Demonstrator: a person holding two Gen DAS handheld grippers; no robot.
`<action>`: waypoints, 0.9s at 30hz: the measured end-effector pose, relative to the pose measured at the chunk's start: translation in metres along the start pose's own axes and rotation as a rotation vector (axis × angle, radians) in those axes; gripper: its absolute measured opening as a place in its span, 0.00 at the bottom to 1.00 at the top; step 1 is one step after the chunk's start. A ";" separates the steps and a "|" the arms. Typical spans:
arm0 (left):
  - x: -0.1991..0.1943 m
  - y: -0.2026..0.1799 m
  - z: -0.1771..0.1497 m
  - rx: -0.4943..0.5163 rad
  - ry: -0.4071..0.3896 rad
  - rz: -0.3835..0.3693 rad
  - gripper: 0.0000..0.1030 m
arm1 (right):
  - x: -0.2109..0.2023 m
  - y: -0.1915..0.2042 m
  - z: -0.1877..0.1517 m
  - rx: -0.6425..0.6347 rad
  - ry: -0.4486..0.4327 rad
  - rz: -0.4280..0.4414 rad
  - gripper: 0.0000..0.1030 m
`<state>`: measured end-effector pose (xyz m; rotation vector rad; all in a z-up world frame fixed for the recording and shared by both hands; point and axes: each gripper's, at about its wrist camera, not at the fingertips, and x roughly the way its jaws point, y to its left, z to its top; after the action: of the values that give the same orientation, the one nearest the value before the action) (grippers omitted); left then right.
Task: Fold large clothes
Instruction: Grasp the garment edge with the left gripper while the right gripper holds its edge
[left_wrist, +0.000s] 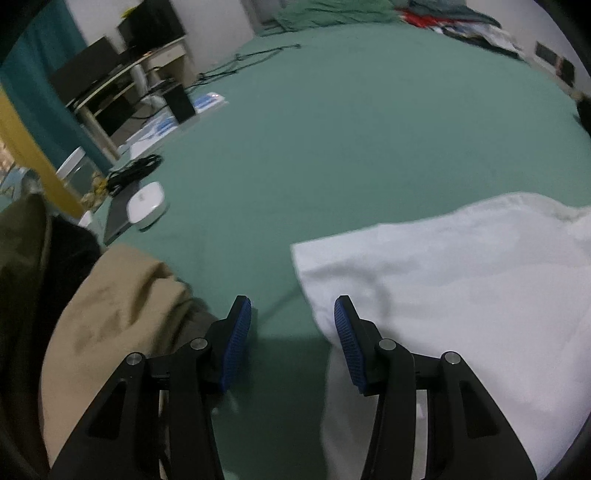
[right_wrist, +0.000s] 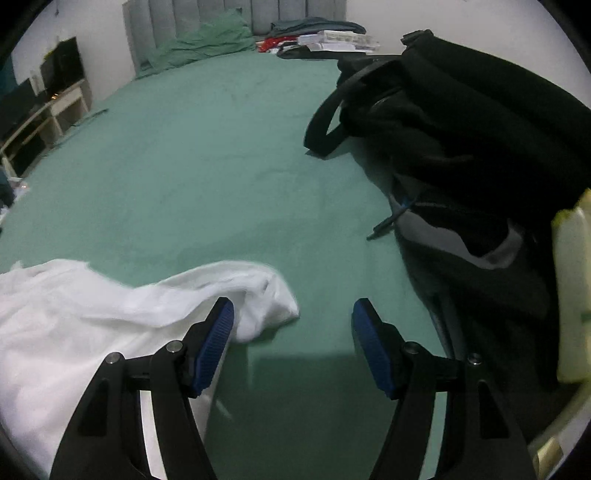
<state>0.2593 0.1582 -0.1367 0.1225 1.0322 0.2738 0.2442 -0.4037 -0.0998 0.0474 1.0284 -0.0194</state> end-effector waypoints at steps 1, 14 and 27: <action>0.000 0.004 -0.001 -0.016 0.001 -0.012 0.48 | -0.005 0.000 -0.003 0.004 0.007 0.036 0.65; 0.006 0.012 0.010 -0.031 -0.026 -0.076 0.49 | 0.021 0.024 -0.006 -0.018 0.043 0.136 0.66; 0.023 0.010 0.039 -0.021 -0.078 -0.130 0.03 | -0.007 -0.006 -0.014 0.072 -0.023 0.129 0.03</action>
<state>0.3024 0.1756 -0.1333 0.0468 0.9554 0.1606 0.2285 -0.4088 -0.1010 0.1786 0.9999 0.0608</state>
